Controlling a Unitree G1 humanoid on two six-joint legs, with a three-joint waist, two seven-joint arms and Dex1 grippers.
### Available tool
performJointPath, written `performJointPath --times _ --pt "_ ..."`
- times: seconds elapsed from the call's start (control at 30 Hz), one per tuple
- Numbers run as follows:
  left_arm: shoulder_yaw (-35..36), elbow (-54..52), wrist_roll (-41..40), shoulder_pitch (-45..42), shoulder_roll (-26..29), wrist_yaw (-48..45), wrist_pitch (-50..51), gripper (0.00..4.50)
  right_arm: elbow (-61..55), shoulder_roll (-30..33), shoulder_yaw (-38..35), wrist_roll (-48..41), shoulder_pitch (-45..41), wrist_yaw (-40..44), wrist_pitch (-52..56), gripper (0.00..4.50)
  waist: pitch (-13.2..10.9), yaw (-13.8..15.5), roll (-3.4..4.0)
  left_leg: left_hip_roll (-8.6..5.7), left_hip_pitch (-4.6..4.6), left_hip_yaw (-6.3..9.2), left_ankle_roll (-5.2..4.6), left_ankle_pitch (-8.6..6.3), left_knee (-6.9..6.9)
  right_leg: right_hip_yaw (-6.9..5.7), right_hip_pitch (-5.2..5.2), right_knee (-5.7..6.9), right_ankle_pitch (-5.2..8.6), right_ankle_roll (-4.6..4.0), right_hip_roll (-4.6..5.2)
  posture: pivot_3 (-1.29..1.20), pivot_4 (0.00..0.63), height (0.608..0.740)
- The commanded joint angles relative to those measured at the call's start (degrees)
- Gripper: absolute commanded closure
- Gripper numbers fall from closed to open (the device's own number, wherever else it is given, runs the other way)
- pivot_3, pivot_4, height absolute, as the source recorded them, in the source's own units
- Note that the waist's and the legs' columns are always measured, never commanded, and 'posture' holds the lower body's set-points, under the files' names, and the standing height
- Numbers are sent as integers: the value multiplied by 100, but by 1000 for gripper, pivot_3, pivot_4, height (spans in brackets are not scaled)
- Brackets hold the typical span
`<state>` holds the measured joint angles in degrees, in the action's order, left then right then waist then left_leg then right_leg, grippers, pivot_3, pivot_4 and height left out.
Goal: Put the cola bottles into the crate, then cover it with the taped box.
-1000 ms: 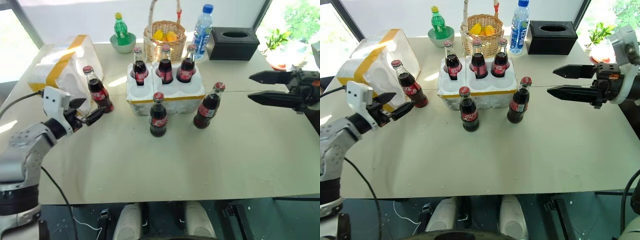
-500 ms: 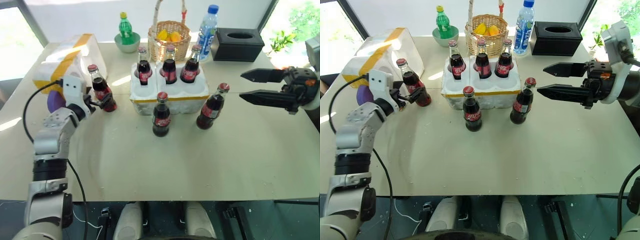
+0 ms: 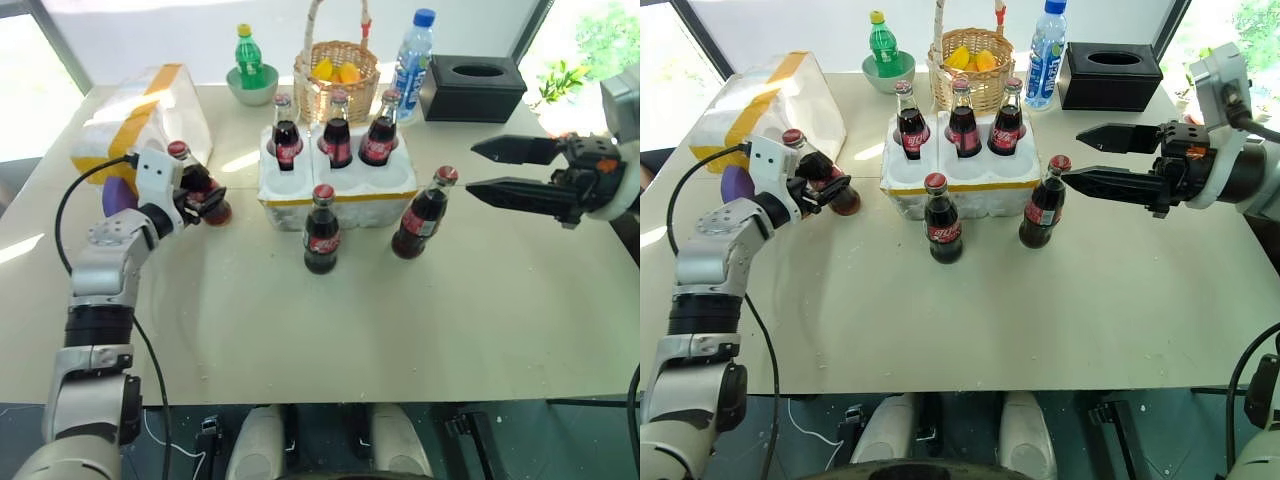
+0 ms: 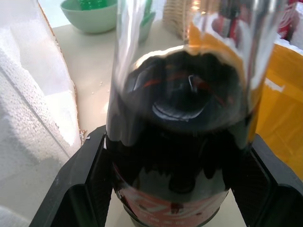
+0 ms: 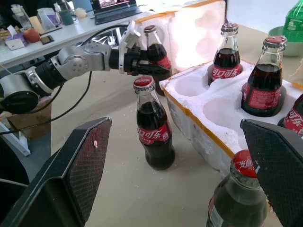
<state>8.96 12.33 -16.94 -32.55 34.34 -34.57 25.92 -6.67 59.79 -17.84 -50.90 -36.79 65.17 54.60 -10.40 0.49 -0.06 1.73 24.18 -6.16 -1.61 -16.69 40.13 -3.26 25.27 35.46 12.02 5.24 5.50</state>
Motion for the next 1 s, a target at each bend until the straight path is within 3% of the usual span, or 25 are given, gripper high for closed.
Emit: performJointPath --times 0.03,0.17,0.33,0.5,0.7,1.0 --pt "416 -1036 -679 253 501 -646 603 1763 -151 92 -326 -105 15 -100 -49 0 -1 -17 -1 0 2 -2 0 0 -1 1 4 0 0 0 0 0 150 740" --pt "665 -1862 -1701 290 919 -1399 1452 1763 -260 77 -416 -106 208 -190 -69 0 -8 31 -12 4 12 5 1 1 0 -2 8 -1 0 0 -3 0 150 740" --pt "499 -1766 -2452 -669 1005 -1910 2098 1763 -449 79 -592 -192 448 -311 -26 0 -10 73 -17 -8 21 15 2 1 6 -3 1 -9 -3 5 3 0 150 740" --pt "-120 -539 -2094 -2170 455 -2218 1703 1763 -515 96 -792 -201 713 -449 -62 0 -8 44 -17 -28 16 12 0 2 10 -5 -12 -17 -11 19 -2 0 150 740" --pt "-849 1474 -1220 -3544 -521 -2747 443 1763 -690 11 -991 -277 943 -707 -76 0 -9 29 -20 -30 14 4 -2 1 9 -4 -12 -21 -10 19 -11 0 150 740" --pt "-1320 4541 156 -4639 -1602 -3020 -1903 1763 -1201 -44 -1629 -615 1580 -1210 125 0 -14 31 -26 -28 23 1 -5 0 6 -2 -1 -28 -10 19 -13 0 150 740"
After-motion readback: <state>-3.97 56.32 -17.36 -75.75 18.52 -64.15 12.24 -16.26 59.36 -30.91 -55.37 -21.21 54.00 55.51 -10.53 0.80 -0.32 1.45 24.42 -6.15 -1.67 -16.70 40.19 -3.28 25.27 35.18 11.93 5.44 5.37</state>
